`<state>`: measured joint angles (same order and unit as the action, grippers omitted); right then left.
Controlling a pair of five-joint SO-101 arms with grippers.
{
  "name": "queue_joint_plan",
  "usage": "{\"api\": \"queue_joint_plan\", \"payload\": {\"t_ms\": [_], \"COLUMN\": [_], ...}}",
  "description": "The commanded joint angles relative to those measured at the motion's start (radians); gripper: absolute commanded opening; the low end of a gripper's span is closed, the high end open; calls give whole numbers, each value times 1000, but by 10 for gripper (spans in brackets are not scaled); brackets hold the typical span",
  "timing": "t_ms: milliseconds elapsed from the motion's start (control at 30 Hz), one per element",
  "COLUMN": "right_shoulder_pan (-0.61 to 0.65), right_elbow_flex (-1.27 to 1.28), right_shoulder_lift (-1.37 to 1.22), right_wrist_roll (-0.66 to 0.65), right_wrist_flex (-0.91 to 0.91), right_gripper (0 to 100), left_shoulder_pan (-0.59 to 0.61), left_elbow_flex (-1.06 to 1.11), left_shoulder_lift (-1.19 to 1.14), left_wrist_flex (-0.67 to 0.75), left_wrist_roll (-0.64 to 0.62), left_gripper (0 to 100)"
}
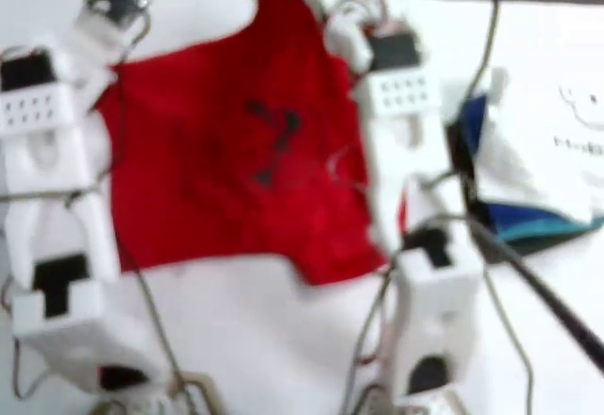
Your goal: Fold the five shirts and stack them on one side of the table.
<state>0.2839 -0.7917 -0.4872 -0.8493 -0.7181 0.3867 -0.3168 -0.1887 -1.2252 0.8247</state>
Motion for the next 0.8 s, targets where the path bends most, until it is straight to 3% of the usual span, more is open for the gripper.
{"api": "queue_joint_plan", "payload": {"t_ms": [0,167,400,600,767], "right_shoulder_pan": [-4,-4,22,25,8], "right_elbow_flex": [-100,-233,-356,-348,-296], "right_shoulder_lift": [19,94,213,216,157], "right_wrist_roll": [0,0,0,0,0], "right_wrist_flex": [-7,-105,-346,-351,-358], "right_gripper": [21,21,21,21,21], "left_shoulder_pan": [2,29,54,52,46], "left_elbow_flex": [-54,-173,-380,-458,-400], "left_shoulder_lift": [6,6,6,5,-6], "left_wrist_flex": [-2,-87,-362,-376,-381], "left_wrist_roll": [-2,-8,-2,-2,-2], "left_gripper": [23,23,23,23,23]}}
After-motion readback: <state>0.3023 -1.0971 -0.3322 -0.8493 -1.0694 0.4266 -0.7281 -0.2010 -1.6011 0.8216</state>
